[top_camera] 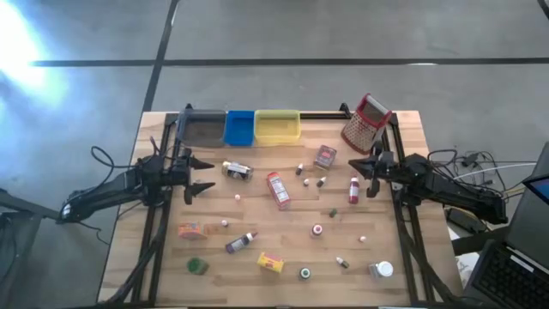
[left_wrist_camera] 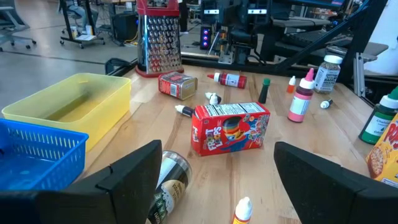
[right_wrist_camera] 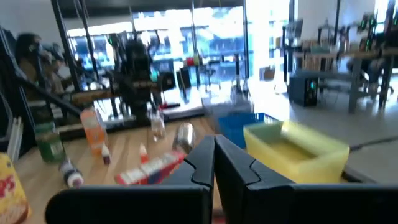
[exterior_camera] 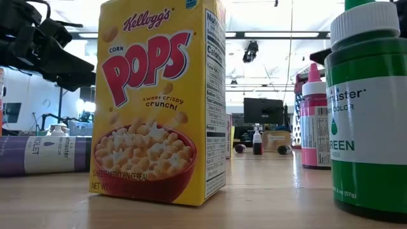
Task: Pick & Place Kitchen Items
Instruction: Put the orange cereal box into the blue bin
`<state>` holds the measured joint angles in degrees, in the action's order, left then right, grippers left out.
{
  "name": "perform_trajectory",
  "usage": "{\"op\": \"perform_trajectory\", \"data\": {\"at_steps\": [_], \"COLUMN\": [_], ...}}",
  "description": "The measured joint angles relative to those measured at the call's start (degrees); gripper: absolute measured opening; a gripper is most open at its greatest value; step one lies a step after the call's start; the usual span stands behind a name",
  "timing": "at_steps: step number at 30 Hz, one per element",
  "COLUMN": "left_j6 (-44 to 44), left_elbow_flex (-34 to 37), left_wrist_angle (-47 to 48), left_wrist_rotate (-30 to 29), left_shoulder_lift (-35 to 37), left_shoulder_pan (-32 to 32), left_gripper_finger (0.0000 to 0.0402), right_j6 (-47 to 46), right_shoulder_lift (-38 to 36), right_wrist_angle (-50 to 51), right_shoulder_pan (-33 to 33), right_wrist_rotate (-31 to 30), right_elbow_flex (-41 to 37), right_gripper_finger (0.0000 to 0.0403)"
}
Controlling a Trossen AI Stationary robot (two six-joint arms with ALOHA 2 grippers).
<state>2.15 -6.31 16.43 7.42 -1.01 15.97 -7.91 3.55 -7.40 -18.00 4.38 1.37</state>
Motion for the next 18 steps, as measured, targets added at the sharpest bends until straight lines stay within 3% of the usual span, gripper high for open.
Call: {"op": "perform_trajectory", "data": {"at_steps": [9, 13, 18], "left_j6": [0.00, 0.00, 0.00], "left_elbow_flex": [0.00, 0.00, 0.00], "left_wrist_angle": [-0.01, 0.00, 0.00], "left_wrist_rotate": [0.00, -0.01, -0.02], "left_shoulder_lift": [0.00, 0.00, 0.00], "left_shoulder_pan": [0.01, 0.01, 0.00], "left_gripper_finger": [0.0317, 0.0317, 0.0317], "right_j6": [4.44, 6.13, 1.28], "right_shoulder_lift": [0.02, 0.02, 0.04], "right_wrist_angle": [-14.15, -15.16, -12.49], "right_shoulder_pan": [-0.01, -0.01, 0.00], "right_wrist_rotate": [-3.55, -4.63, -4.61], "right_elbow_flex": [0.00, 0.00, 0.00], "right_gripper_finger": [0.0008, 0.0008, 0.0009]}}
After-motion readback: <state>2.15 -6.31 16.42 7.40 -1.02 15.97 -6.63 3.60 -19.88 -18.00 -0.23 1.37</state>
